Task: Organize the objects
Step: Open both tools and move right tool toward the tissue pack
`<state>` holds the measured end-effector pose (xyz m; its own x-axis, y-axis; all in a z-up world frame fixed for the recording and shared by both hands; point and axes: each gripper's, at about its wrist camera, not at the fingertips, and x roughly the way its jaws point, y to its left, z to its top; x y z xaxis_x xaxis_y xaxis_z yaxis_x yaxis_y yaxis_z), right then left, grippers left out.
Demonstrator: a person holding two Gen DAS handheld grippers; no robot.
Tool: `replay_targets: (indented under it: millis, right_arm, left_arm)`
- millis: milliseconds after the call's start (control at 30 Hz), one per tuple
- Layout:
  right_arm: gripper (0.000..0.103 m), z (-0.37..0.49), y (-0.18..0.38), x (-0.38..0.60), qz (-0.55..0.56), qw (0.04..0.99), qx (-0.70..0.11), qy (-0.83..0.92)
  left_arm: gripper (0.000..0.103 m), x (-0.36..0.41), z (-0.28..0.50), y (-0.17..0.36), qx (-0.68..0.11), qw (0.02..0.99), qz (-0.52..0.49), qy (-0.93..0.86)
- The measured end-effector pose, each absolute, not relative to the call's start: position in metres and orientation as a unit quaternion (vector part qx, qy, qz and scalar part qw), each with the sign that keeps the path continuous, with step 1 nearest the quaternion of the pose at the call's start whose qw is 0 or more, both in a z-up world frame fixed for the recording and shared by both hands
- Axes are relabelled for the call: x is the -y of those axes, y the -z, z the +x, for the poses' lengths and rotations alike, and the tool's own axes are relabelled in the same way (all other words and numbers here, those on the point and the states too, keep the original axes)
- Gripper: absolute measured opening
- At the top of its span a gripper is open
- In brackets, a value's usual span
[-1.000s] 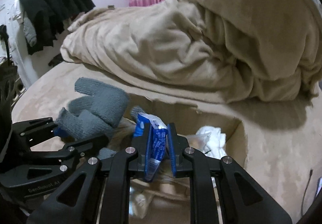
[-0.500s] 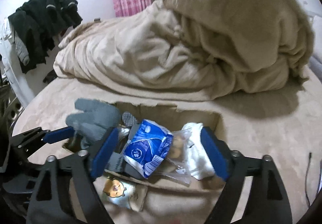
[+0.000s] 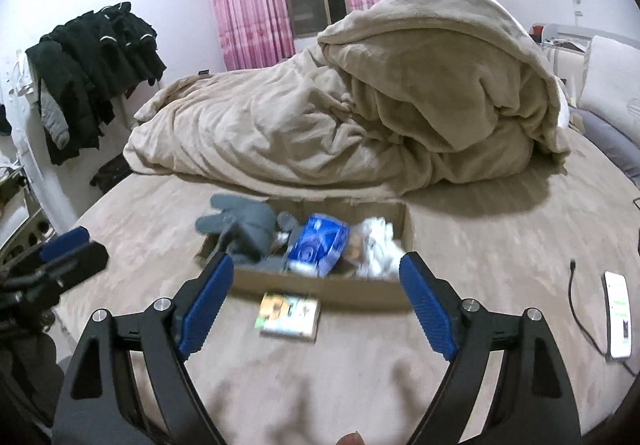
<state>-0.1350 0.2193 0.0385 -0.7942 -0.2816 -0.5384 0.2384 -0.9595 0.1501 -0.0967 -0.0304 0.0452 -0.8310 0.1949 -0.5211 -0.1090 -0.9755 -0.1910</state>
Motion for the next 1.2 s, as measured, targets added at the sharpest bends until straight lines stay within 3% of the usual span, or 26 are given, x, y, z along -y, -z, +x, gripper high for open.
replay_targets:
  millis: [367,1133,1200]
  right_arm:
    - [0.087,-0.105,-0.011,-0.197,0.318,0.141,0.021,0.937]
    - [0.087,-0.195,0.088,-0.148,0.405,0.148,-0.008,0.902]
    - [0.078,-0.197,0.091,-0.141,0.396,0.143,-0.032,0.906]
  left_arm:
    - [0.095,0.041,-0.087,0.000,0.071,0.054,-0.312,-0.946]
    - [0.095,0.062,-0.150,0.100,0.093,0.007,-0.375,-0.922]
    - [0.095,0.060,-0.155,0.108,0.082,-0.001,-0.385,-0.919]
